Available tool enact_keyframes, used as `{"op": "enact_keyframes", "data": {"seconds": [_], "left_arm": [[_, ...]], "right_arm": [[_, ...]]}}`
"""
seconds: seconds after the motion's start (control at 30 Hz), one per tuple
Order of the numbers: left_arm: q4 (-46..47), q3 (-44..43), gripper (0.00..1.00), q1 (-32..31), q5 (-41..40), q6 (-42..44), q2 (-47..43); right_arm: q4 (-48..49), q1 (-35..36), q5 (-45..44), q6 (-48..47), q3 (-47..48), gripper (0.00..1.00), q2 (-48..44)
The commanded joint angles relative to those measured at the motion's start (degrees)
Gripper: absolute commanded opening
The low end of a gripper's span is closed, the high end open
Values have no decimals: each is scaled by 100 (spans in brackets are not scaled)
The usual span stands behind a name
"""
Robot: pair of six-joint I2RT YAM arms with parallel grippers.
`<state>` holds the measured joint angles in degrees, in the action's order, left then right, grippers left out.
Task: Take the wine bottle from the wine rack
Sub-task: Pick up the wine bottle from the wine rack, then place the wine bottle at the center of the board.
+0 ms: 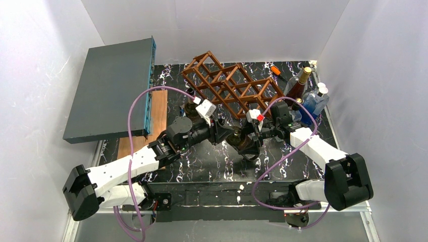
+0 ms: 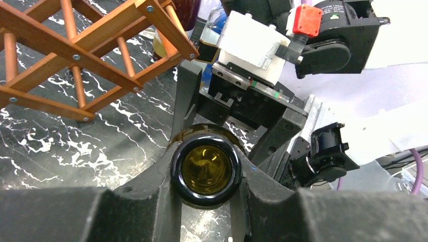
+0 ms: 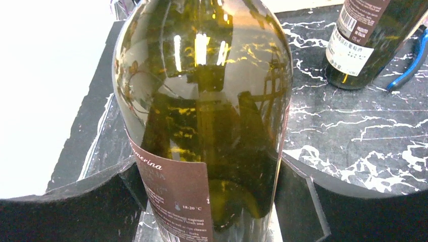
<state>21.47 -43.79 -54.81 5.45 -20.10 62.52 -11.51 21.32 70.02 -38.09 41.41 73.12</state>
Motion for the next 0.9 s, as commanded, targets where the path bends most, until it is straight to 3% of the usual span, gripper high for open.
{"op": "enact_keyframes", "data": {"seconds": [0.0,0.07,0.13,0.2,0.3,0.67,0.87], "left_arm": [[203,-264,4,-37,166,82,66],[207,-268,0,-39,196,193,62],[167,-279,0,-38,186,320,30],[122,-311,0,-39,156,427,5],[-71,-444,0,-39,121,560,-14],[-1289,-977,0,-33,-356,1308,-356],[-2532,-1754,0,-31,-969,1675,-93]], "right_arm": [[370,-53,362,26,60,24,-74],[362,-58,287,47,47,29,-83],[343,-67,188,52,24,45,-112],[342,-66,96,41,-13,72,-170],[310,-67,-36,39,-19,98,-262],[-269,-334,-115,-345,162,99,-553],[-828,-557,8,-940,227,98,-720]]}}
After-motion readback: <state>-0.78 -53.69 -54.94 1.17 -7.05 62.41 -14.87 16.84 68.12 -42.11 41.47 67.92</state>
